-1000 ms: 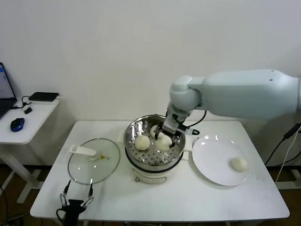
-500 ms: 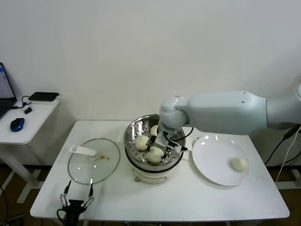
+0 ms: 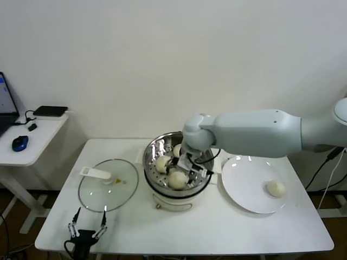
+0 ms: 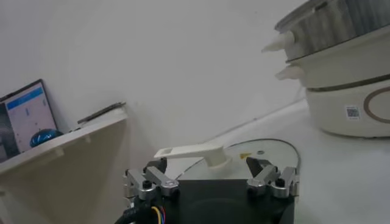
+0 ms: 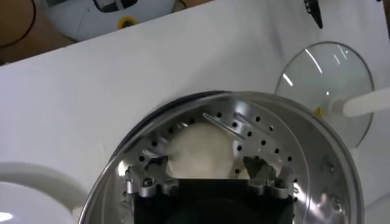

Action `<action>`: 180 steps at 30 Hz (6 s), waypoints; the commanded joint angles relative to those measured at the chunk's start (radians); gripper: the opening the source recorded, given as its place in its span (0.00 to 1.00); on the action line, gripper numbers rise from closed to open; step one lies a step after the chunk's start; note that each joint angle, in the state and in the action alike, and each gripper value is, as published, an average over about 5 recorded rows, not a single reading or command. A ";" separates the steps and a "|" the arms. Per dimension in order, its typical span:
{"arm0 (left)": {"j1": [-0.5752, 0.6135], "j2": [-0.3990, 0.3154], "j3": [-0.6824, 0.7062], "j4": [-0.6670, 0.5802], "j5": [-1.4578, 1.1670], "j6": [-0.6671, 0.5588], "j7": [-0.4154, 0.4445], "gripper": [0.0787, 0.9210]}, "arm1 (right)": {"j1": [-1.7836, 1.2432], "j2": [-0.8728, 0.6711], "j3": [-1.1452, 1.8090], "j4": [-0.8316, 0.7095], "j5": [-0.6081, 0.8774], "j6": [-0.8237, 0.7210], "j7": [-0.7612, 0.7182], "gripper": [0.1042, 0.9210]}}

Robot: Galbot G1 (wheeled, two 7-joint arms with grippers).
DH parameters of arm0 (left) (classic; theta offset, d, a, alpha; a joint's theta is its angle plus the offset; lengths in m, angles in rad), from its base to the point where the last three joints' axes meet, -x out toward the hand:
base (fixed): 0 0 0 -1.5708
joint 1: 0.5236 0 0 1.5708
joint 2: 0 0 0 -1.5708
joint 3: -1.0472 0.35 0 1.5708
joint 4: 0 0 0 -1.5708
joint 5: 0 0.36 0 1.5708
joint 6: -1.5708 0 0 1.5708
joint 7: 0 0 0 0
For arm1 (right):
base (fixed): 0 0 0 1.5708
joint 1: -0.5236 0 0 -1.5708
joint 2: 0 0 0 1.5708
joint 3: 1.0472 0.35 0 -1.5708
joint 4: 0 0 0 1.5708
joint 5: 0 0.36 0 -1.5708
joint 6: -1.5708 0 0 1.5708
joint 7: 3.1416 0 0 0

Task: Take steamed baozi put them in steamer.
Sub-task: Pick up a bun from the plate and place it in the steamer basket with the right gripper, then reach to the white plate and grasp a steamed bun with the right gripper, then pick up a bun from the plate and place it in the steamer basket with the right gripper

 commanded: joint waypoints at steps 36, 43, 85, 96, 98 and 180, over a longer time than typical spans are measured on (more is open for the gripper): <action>0.005 -0.016 0.008 0.010 0.013 -0.002 0.001 0.88 | -0.018 -0.453 -0.237 -0.380 0.182 -0.085 -0.161 0.88; 0.005 -0.017 0.006 0.022 0.020 -0.003 0.001 0.88 | -0.160 -0.458 -0.126 -0.472 0.101 -0.068 -0.153 0.88; 0.000 -0.022 -0.002 0.039 0.043 -0.002 -0.001 0.88 | -0.398 -0.450 0.109 -0.587 0.009 -0.080 -0.136 0.87; -0.001 -0.024 0.002 0.035 0.046 0.000 -0.001 0.88 | -0.393 -0.453 0.110 -0.574 0.005 -0.082 -0.132 0.69; 0.000 -0.024 0.002 0.033 0.046 0.001 -0.001 0.88 | -0.380 -0.458 0.105 -0.561 0.009 -0.083 -0.132 0.66; -0.010 -0.029 0.011 0.003 0.032 0.024 -0.003 0.88 | 0.081 -0.106 -0.080 -0.138 0.696 -0.538 0.168 0.85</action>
